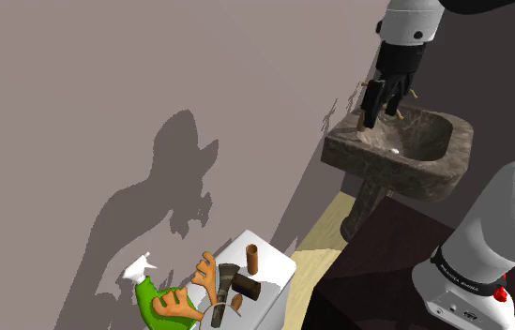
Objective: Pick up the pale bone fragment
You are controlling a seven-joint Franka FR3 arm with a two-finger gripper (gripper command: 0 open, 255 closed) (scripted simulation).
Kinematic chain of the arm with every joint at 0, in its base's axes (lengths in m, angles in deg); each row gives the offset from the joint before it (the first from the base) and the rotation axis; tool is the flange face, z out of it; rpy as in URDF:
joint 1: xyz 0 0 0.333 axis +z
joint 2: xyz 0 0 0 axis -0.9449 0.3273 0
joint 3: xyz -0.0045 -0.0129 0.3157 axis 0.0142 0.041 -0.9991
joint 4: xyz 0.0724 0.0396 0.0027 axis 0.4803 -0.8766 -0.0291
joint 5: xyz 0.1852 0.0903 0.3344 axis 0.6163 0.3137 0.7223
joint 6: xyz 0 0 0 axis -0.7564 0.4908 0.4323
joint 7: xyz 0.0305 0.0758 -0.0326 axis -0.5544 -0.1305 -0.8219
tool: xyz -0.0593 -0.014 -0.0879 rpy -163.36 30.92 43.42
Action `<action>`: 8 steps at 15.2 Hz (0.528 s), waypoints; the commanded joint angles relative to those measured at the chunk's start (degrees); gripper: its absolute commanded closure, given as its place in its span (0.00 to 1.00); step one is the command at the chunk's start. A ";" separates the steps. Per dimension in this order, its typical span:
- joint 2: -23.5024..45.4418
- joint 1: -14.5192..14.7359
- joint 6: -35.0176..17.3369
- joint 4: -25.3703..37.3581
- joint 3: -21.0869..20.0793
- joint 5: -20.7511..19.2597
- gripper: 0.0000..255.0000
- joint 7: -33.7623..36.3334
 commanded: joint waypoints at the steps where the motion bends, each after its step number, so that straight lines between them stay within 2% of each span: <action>1: 0.00 0.00 0.00 0.00 0.00 0.00 0.00 0.00; 8: -1.25 1.29 -9.93 -9.78 -8.49 6.79 0.00 12.34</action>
